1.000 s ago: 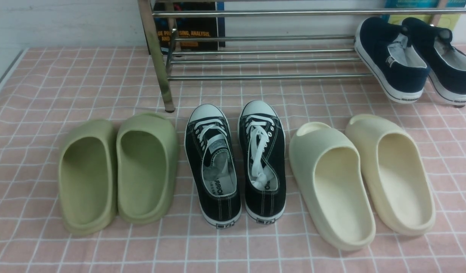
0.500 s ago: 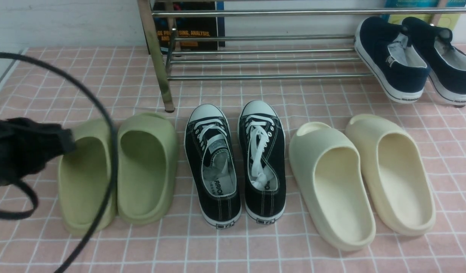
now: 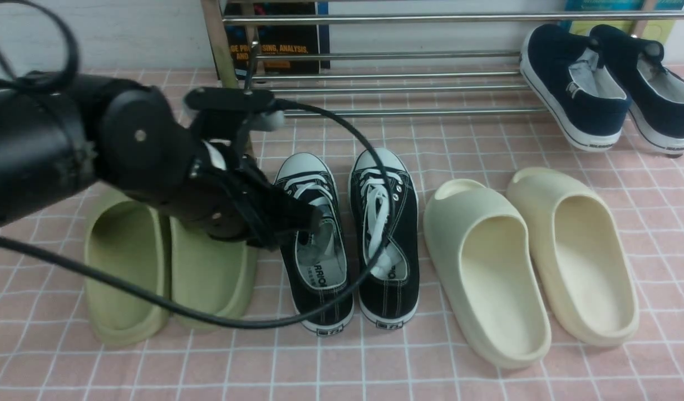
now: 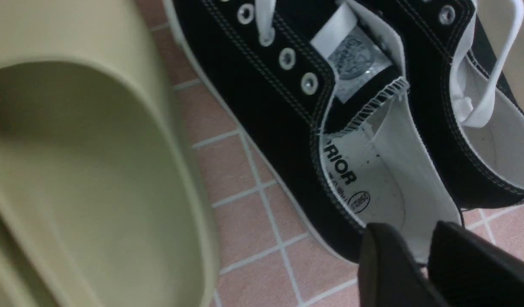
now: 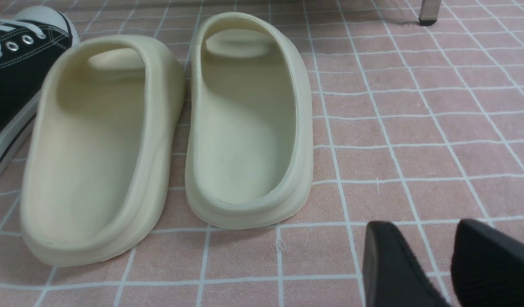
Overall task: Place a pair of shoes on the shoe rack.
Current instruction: Use the left arm to grab the shoe closest to it, then use the left arm to put a shoe into the shoe rack
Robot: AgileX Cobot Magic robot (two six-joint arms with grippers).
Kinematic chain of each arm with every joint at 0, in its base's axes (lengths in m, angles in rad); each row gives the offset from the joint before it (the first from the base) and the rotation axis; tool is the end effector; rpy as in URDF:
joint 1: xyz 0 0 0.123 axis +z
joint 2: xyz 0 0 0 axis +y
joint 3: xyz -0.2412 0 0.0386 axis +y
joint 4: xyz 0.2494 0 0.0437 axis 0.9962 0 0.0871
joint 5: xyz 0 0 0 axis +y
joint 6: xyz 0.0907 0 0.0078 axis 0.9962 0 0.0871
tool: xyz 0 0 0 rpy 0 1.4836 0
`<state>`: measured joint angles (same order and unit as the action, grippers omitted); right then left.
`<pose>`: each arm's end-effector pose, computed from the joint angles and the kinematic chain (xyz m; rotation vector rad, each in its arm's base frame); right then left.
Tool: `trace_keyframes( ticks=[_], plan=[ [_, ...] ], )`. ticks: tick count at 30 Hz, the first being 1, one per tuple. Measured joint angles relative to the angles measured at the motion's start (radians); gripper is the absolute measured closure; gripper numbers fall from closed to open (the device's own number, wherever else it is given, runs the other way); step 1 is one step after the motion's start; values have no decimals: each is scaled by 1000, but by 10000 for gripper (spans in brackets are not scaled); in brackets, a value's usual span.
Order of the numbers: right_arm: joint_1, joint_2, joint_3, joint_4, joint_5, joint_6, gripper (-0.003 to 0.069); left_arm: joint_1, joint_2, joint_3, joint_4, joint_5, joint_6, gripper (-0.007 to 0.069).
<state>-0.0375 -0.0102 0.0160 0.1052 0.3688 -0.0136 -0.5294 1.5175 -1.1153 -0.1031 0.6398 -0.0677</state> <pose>0.0954 -0.0001 0.1756 0.0870 1.8546 0.0679 0.2776 -0.1689 0.2344 0.5061 2.5062 -0.3465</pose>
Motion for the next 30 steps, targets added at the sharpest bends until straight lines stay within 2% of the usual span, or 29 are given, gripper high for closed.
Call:
trace_keyframes(
  ticks=[2,3,4,7,10,12,13,17,18,19,20,21,25,30],
  plan=[
    [0,0,0,0,0,0,421,-17,25,-23,25,6,-2,295],
    [0,0,0,0,0,0,421,-34,73,-50,65,12,-17,180],
    [0,0,0,0,0,0,421,-38,92,-59,82,14,-38,141],
    [0,0,0,0,0,0,421,-37,147,-74,126,13,-113,64],
    [0,0,0,0,0,0,421,-37,205,-76,186,0,-206,57],
    [0,0,0,0,1,0,421,-37,239,-76,227,-24,-259,105],
    [0,0,0,0,1,0,421,-37,239,-76,231,-24,-264,105],
    [0,0,0,0,1,0,421,-37,276,-76,318,-78,-400,354],
    [0,0,0,0,1,0,421,-37,277,-76,323,-80,-415,369],
    [0,0,0,0,1,0,421,-37,278,-77,346,-88,-447,427],
    [0,0,0,0,1,0,421,-39,279,-85,388,-87,-510,532],
    [0,0,0,0,1,0,421,-39,279,-96,415,-75,-553,577],
    [0,0,0,0,1,0,421,-38,269,-159,482,-15,-623,605],
    [0,0,0,0,1,0,421,-38,239,-253,517,38,-635,606]
  ],
)
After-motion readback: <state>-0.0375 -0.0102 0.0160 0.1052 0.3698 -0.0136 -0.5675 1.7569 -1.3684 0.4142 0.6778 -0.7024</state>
